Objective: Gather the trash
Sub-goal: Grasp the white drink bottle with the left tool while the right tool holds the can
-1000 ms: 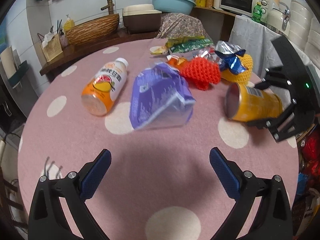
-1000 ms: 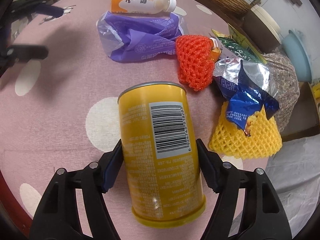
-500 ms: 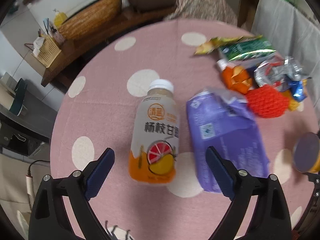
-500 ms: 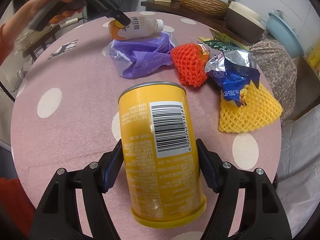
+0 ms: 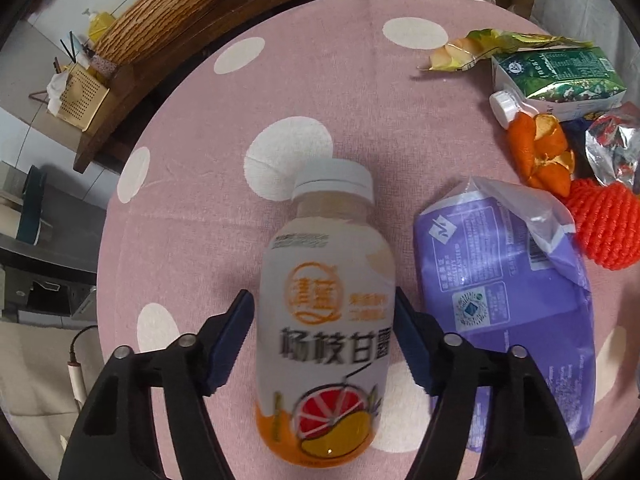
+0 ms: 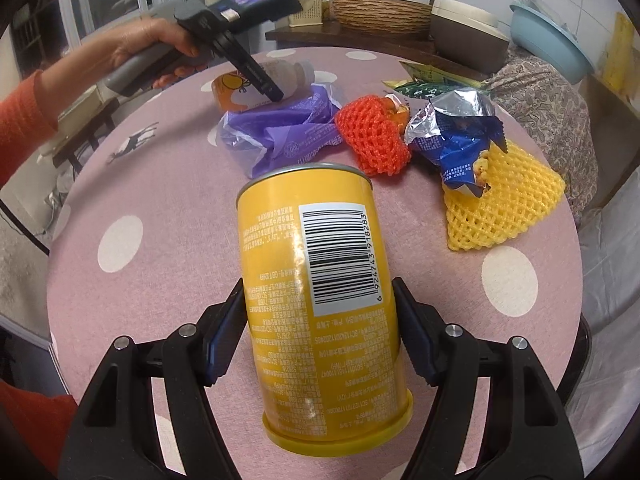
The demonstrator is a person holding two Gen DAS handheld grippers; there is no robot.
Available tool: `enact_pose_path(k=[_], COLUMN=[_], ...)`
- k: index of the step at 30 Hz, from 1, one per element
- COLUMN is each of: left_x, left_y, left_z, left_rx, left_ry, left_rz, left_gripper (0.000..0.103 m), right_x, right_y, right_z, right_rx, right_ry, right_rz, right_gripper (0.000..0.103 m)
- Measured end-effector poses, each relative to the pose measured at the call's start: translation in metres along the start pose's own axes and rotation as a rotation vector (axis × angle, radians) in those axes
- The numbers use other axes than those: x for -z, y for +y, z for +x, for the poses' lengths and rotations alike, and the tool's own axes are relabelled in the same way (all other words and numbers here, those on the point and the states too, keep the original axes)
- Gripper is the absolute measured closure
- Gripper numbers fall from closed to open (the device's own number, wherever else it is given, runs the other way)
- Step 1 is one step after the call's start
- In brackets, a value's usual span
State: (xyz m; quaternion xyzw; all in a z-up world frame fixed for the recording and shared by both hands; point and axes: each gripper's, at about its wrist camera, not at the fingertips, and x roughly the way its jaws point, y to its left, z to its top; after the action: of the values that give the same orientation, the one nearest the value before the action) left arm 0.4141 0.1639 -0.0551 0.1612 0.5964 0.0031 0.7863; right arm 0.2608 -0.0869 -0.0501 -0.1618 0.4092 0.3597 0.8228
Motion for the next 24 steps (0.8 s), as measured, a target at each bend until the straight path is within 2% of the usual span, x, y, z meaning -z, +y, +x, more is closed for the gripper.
enact_pose_path(k=[6, 12, 19, 24], left_x=[0.001, 0.017, 0.07, 0.119], left_y=[0.001, 0.011, 0.016, -0.001], left_z=[0.001, -0.006, -0.046, -0.085], left_rx=[0.01, 0.032, 0.079, 0.069], left_ry=[-0.034, -0.118, -0.292, -0.436], left_rz=[-0.041, -0.125, -0.227, -0.263], left_gripper=[0.042, 0.042, 0.042, 0.042], right_x=[0.003, 0.008, 0.016, 0.027], right_y=[0.003, 0.005, 0.011, 0.014], right_z=[-0.005, -0.01, -0.022, -0.027], right_rx=[-0.006, -0.016, -0.042, -0.063], right_ry=[-0.029, -0.077, -0.167, -0.215], right_rz=[0.022, 0.063, 0.107, 0.15], right_gripper=[0.033, 0.033, 0.033, 0.033])
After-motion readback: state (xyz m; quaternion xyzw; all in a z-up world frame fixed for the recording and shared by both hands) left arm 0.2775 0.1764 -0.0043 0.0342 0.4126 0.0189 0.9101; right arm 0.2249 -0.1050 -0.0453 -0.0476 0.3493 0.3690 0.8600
